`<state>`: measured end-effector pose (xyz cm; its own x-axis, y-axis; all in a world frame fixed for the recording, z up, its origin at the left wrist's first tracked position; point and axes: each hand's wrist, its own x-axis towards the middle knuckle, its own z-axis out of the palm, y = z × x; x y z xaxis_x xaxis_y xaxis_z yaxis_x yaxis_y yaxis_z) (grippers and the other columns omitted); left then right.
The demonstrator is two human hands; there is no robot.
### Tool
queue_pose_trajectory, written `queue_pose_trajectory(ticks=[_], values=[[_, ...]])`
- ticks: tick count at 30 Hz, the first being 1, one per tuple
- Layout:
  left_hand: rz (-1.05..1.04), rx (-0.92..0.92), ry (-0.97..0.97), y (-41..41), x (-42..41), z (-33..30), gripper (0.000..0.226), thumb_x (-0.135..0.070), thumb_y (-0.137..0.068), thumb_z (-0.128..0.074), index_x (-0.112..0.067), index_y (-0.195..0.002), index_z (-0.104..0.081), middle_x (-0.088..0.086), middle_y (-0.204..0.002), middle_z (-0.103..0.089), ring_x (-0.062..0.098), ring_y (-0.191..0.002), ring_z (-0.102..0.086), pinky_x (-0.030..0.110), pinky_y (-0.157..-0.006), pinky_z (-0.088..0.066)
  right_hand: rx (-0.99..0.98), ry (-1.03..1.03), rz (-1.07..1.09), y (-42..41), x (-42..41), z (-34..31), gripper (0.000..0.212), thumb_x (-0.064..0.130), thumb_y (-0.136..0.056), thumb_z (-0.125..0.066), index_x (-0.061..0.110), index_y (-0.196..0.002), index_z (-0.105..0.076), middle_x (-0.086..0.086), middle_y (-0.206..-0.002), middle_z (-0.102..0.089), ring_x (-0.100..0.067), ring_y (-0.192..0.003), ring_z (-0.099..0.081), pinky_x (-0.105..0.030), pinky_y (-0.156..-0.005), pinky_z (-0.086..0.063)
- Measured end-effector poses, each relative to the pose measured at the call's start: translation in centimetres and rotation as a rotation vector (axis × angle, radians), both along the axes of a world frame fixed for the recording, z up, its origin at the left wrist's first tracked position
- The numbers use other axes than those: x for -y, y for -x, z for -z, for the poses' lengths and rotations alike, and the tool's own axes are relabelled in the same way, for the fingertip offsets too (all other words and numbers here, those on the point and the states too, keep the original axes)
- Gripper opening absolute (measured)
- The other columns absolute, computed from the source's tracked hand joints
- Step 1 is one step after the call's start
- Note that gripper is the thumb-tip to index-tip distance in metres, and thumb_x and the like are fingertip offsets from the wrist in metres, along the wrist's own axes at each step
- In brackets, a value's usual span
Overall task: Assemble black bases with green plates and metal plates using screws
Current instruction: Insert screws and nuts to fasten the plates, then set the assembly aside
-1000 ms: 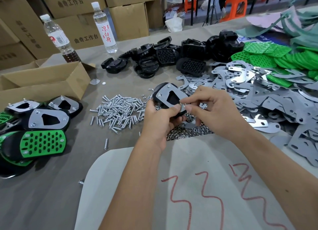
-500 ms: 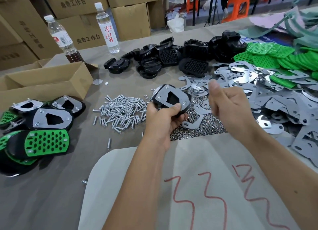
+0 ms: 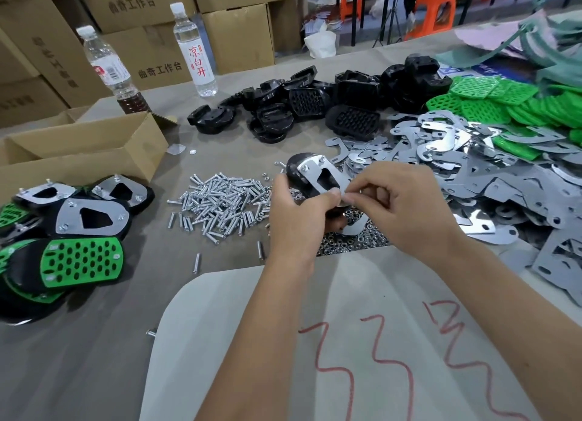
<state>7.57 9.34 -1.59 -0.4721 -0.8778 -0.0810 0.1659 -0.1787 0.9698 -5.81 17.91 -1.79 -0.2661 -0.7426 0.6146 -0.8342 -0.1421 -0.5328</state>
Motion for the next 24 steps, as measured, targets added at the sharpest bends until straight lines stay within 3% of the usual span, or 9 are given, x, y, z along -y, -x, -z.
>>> queue_pose_trajectory(ticks=[6,11,18,24], values=[[0.021,0.026,0.092,-0.5,0.3,-0.2,0.029,-0.012,-0.087,-0.073,-0.016,-0.11,-0.056,0.017,-0.097,-0.075,0.021,-0.075,-0.075,0.03,-0.057,-0.056,-0.106,-0.162,-0.035,-0.2,0.3,0.1,0.014,0.022,-0.101,-0.059,0.019,-0.089,-0.051,0.01,-0.081,-0.052,-0.016,-0.075,-0.047,-0.043,-0.066,-0.044],[0.055,0.011,0.036,-0.4,0.1,-0.2,0.029,-0.013,-0.087,-0.069,-0.014,-0.113,-0.055,0.022,-0.109,-0.073,0.026,-0.084,-0.074,0.03,-0.057,-0.056,-0.104,-0.239,0.026,-0.6,0.5,0.1,0.021,0.027,-0.104,-0.049,0.021,-0.086,-0.043,0.008,-0.081,-0.046,-0.02,-0.074,-0.044,-0.045,-0.065,-0.04],[0.017,-0.002,0.054,-0.3,0.0,-0.2,0.031,-0.013,-0.076,-0.068,-0.015,-0.105,-0.057,0.02,-0.099,-0.074,0.026,-0.083,-0.075,0.04,-0.064,-0.062,-0.178,-0.24,0.115,-1.3,0.8,0.0,0.03,0.033,-0.108,-0.042,0.018,-0.082,-0.043,0.003,-0.077,-0.046,-0.025,-0.069,-0.045,-0.041,-0.059,-0.035],[-0.06,0.052,0.089,-0.3,0.1,0.2,0.025,-0.01,-0.084,-0.069,-0.016,-0.106,-0.058,0.019,-0.107,-0.073,0.03,-0.083,-0.077,0.04,-0.063,-0.062,-0.124,-0.312,-0.033,-0.8,0.2,-0.1,0.02,0.023,-0.107,-0.043,0.023,-0.088,-0.041,0.009,-0.085,-0.043,-0.015,-0.075,-0.037,-0.035,-0.065,-0.026]])
